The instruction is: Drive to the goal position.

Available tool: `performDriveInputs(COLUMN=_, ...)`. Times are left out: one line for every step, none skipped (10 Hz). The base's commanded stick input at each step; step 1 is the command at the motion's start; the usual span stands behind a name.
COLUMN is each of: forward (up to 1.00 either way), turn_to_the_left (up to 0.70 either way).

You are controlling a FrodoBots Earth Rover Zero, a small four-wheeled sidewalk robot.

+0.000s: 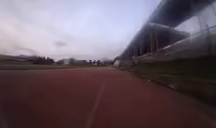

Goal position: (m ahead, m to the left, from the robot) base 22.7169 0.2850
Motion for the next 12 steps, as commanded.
performDriveInputs(forward=0.7, turn_to_the_left=-0.34)
performDriveInputs(forward=0.7, turn_to_the_left=-0.11)
performDriveInputs(forward=0.7, turn_to_the_left=0.0)
performDriveInputs(forward=0.7, turn_to_the_left=0.0)
performDriveInputs(forward=0.7, turn_to_the_left=0.0)
performDriveInputs(forward=0.7, turn_to_the_left=-0.18)
performDriveInputs(forward=0.7, turn_to_the_left=-0.35)
performDriveInputs(forward=0.7, turn_to_the_left=-0.35)
performDriveInputs(forward=0.7, turn_to_the_left=-0.11)
performDriveInputs(forward=0.7, turn_to_the_left=-0.23)
performDriveInputs(forward=0.7, turn_to_the_left=-0.35)
performDriveInputs(forward=0.7, turn_to_the_left=-0.35)
